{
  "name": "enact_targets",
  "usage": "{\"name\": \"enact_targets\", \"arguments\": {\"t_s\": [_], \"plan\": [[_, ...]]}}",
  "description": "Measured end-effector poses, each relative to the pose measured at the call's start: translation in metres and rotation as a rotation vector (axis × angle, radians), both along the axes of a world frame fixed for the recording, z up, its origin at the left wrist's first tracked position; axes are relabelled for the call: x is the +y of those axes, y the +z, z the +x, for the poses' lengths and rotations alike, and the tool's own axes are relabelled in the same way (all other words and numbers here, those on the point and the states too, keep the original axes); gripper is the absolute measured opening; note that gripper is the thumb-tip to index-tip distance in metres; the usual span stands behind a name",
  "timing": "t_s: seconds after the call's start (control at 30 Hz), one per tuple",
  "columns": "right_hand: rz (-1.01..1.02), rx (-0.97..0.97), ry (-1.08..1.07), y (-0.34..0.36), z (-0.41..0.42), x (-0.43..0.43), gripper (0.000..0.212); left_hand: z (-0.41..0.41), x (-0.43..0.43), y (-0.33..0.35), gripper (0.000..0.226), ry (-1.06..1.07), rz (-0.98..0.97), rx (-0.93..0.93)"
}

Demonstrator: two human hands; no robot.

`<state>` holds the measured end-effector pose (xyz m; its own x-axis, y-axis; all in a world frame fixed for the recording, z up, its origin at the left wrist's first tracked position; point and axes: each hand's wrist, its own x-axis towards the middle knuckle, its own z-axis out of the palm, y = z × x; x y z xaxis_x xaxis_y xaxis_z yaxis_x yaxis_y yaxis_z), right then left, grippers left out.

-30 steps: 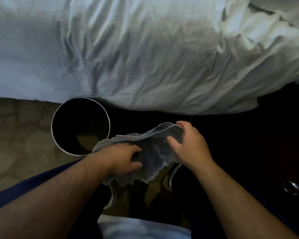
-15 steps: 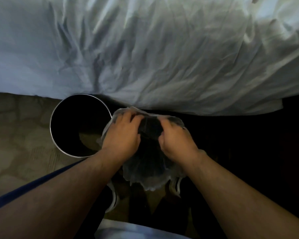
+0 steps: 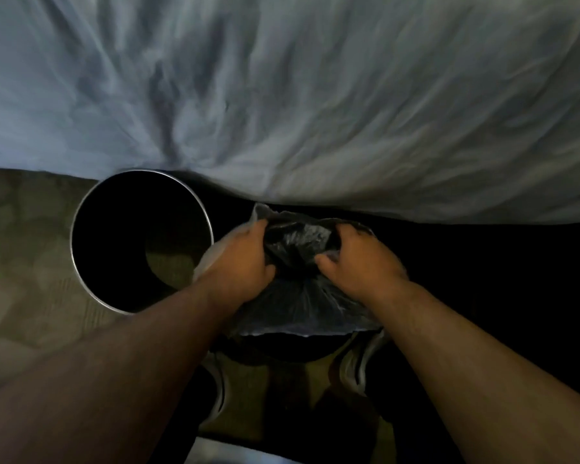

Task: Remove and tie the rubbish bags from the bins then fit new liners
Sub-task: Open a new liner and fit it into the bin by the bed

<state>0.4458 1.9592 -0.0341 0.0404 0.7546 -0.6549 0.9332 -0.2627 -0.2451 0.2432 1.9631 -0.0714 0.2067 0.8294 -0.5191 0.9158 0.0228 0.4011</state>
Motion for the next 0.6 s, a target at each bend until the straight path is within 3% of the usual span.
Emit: {"name": "enact_targets", "arguments": {"t_s": [0.2, 0.33, 0.47, 0.6], "plan": [[-0.250, 0.120, -0.294, -0.014, 0.020, -0.018, 0.067, -0.002, -0.009, -0.015, 0.064, 0.209, -0.080, 0.043], [-0.377, 0.180, -0.398, -0.016, 0.029, -0.032, 0.040, 0.002, -0.007, -0.015, 0.043, 0.237, -0.145, 0.069], [-0.259, 0.002, -0.309, -0.017, 0.039, -0.046, 0.028, 0.007, -0.009, -0.012, 0.014, 0.197, -0.097, 0.037], [-0.107, 0.031, -0.442, -0.019, 0.043, -0.057, 0.024, 0.012, -0.010, -0.008, 0.024, 0.359, -0.167, -0.021]]}}
